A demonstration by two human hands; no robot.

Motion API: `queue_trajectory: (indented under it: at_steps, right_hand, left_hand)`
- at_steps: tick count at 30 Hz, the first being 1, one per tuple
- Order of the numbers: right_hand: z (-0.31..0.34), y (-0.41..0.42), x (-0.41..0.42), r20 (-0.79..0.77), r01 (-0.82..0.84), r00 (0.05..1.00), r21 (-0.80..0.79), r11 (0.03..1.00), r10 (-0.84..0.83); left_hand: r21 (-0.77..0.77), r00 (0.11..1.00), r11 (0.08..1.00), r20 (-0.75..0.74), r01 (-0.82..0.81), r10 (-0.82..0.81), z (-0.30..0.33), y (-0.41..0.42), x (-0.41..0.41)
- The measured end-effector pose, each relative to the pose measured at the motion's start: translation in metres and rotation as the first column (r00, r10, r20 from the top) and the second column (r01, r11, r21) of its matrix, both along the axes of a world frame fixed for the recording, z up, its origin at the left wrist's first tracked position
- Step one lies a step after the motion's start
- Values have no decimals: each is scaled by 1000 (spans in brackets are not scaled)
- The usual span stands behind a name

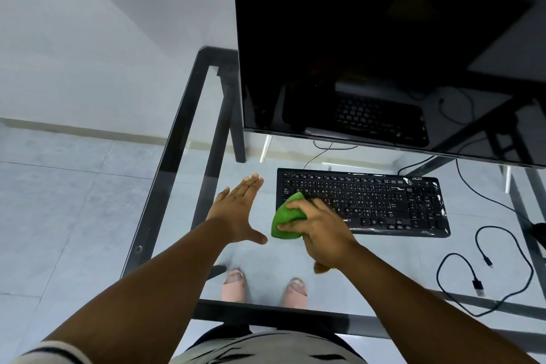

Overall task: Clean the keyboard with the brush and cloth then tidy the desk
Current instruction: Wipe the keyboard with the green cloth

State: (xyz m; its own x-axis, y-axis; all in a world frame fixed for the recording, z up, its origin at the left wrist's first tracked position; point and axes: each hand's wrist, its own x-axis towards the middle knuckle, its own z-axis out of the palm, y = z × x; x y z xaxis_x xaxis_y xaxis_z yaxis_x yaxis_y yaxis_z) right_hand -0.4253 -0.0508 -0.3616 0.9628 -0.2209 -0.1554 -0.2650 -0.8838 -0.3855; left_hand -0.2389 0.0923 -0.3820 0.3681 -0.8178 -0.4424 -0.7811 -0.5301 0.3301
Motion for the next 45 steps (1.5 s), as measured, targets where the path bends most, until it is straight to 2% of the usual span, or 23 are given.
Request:
queue_trajectory:
  at_steps: [2, 8, 10, 12, 15, 19, 22, 28, 32, 35, 38, 42, 45]
  right_hand:
    - [1, -10, -8, 16, 0, 1000, -13, 1000, 0]
    - [3, -19, -8, 165, 181, 969, 43, 983, -186]
    - [5, -11, 3, 133, 196, 971, 39, 980, -199]
    - [6, -4, 14, 37, 199, 979, 0, 980, -199]
    - [4, -1, 18, -39, 152, 988, -31, 988, -153]
    - [5, -9, 6, -62, -16, 998, -62, 998, 12]
    - [7, -18, -10, -71, -48, 997, -100, 994, 42]
    - [1, -30, -48, 60, 158, 986, -71, 985, -153]
    - [0, -3, -50, 54, 243, 968, 10, 970, -243]
    - [-3, 15, -49, 14, 256, 967, 10, 967, -256]
    - [-9, 15, -64, 13, 349, 937, 0, 937, -349]
    - [-16, 6, -89, 61, 501, 864, 11, 866, -500]
    - [-16, 10, -85, 85, 537, 839, 24, 843, -537]
  left_hand:
    - [-2, 1000, 1000, -4, -5, 5, 0, 0, 0]
    - [-8, 1000, 1000, -5, 2, -2, 0, 1, 0]
    - [-6, 1000, 1000, -5, 4, -4, 0, 1, 0]
    - [-1, 1000, 1000, -5, 4, -4, 0, 1, 0]
    - [1, 1000, 1000, -5, 7, -7, 0, 1, 1]
    - [-7, 1000, 1000, -8, 2, -2, -2, 2, 2]
    - [-13, 1000, 1000, -19, 6, -6, -2, 2, 2]
    - [-63, 989, 991, -98, -122, 115, 1, -3, -5]
    - [-119, 976, 970, -61, -213, 207, 0, -6, -23]
    - [-196, 978, 958, -5, -207, 210, -5, -1, -38]
    - [-263, 982, 948, 15, -180, 191, -10, 1, -46]
    - [-267, 990, 955, 30, -127, 140, -13, 0, -50]
    - [-262, 992, 959, 32, -106, 119, -17, 1, -50]
